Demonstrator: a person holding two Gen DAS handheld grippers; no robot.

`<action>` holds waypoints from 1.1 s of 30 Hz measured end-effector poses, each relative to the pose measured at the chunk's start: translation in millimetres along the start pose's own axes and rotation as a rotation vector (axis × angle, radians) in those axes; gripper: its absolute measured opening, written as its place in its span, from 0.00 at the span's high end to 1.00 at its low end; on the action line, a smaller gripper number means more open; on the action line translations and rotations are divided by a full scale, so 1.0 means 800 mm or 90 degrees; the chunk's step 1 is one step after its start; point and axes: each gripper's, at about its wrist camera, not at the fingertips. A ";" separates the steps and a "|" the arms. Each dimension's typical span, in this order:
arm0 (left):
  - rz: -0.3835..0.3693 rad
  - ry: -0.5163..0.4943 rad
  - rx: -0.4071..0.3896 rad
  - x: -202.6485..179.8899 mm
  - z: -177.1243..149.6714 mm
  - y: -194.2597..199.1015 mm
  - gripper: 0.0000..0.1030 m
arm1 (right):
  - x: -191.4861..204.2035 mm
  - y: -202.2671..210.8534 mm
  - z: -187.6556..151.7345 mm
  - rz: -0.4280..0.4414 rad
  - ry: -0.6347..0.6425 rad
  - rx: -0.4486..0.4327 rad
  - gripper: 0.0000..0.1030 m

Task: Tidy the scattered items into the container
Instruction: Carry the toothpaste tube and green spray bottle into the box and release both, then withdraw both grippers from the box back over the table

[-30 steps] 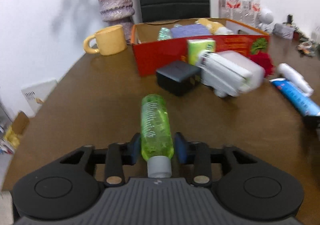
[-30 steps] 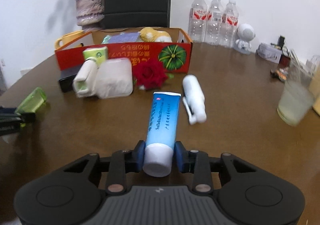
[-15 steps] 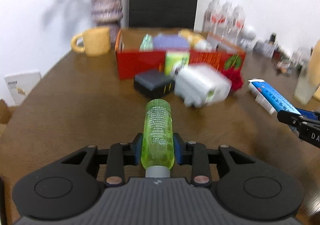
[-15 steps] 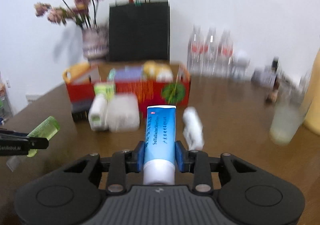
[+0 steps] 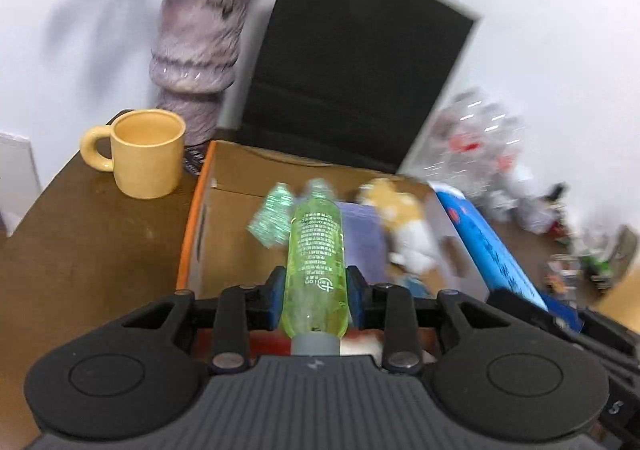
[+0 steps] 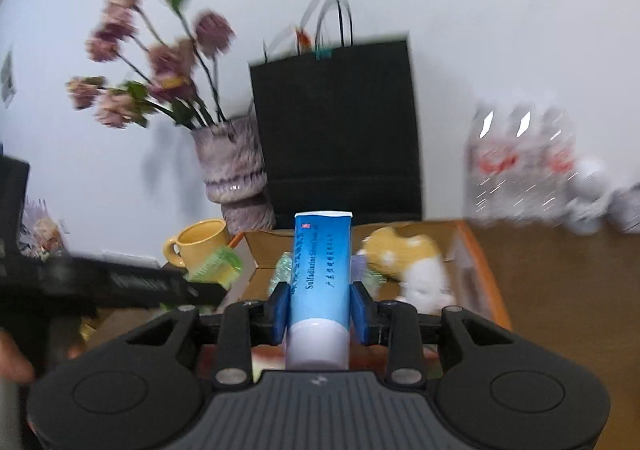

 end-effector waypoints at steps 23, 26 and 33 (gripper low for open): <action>0.083 -0.034 0.028 0.017 0.024 0.004 0.00 | 0.013 -0.097 0.033 0.015 -0.008 0.228 0.25; 0.094 -0.035 0.050 0.008 0.013 0.013 0.00 | 0.018 -0.075 0.034 -0.029 0.037 0.240 0.15; 0.101 -0.083 0.066 -0.025 -0.017 0.054 0.00 | 0.002 -0.011 0.029 -0.105 0.086 0.246 0.15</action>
Point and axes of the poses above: each gripper's, at about its wrist camera, not at the fingertips, and y roughly against the way its jaws point, x to its left, z to its top, and after that the axes turned 1 degree about -z, right-handed
